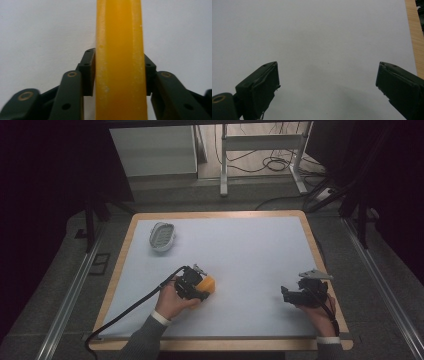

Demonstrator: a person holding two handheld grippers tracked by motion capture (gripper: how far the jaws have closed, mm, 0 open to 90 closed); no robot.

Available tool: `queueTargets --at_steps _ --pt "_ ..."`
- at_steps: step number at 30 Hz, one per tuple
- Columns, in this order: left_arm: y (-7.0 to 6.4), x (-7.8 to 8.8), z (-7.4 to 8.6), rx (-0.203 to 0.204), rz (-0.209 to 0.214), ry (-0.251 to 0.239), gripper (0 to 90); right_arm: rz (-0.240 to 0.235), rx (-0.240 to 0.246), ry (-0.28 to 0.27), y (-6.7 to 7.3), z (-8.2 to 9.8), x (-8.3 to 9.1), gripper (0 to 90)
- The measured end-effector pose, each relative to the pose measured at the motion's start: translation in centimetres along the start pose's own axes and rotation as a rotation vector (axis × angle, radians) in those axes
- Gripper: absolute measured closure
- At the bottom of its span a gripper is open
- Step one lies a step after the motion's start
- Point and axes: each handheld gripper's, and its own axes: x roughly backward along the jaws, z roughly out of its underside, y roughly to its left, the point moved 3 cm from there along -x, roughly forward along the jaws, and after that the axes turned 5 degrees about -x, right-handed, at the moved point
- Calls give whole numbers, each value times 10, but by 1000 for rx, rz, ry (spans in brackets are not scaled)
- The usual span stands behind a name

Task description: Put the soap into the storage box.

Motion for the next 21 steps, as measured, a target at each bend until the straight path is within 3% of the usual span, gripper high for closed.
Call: queueTargets --at_steps 12,21 --pt "4 5 -1 -18 32 -22 611 -5 -6 -7 0 -1 2 49" --pt "10 21 -3 -13 41 -64 611 -5 -7 -16 -1 -2 4 49"
